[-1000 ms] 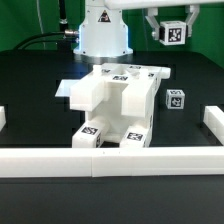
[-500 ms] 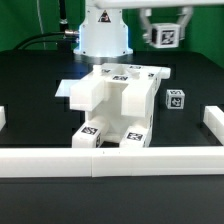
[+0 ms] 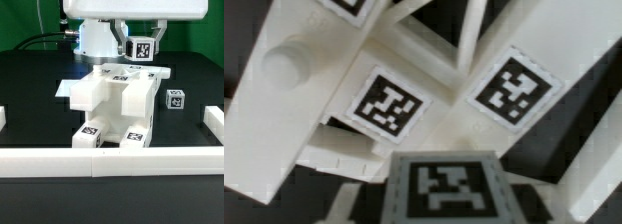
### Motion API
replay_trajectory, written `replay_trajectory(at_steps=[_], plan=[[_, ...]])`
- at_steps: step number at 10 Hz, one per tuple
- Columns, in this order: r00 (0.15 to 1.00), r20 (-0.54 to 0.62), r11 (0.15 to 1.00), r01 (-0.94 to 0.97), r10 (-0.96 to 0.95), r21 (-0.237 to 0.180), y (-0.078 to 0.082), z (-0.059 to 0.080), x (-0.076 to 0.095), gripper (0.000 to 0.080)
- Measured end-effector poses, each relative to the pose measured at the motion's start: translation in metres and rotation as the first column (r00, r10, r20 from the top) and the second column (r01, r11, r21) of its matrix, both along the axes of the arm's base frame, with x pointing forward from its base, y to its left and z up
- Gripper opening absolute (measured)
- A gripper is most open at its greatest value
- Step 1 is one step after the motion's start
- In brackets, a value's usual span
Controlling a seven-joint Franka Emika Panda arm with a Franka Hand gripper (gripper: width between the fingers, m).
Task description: Assemble chair
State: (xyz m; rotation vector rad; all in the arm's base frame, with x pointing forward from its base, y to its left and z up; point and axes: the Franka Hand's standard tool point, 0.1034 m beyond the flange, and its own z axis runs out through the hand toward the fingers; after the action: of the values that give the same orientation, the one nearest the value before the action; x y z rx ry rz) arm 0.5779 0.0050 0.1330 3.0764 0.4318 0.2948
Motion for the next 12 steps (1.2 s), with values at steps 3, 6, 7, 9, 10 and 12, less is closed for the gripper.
replay_trajectory(at_steps=[3,6,7,9,10,12], plan=[[0.998,-0.046,0.999,0.046,-0.046,0.013,0.004,-0.006,0.003,0.0266],[1.000,0.000,1.000,0.024,-0.024,-0.020,0.000,-0.012,0.009,0.0266],[1.000,-0.002,0.999,0.026,-0.026,-0.019,0.000,-0.011,0.009,0.0266],[1.000,-0.004,0.999,0.029,-0.029,-0.018,0.000,-0.012,0.008,0.0266],[0.998,-0.018,0.998,0.060,-0.060,-0.006,0.002,-0.012,0.007,0.0266],[0.995,-0.053,0.997,0.082,-0.081,0.007,0.004,-0.012,0.005,0.0266]])
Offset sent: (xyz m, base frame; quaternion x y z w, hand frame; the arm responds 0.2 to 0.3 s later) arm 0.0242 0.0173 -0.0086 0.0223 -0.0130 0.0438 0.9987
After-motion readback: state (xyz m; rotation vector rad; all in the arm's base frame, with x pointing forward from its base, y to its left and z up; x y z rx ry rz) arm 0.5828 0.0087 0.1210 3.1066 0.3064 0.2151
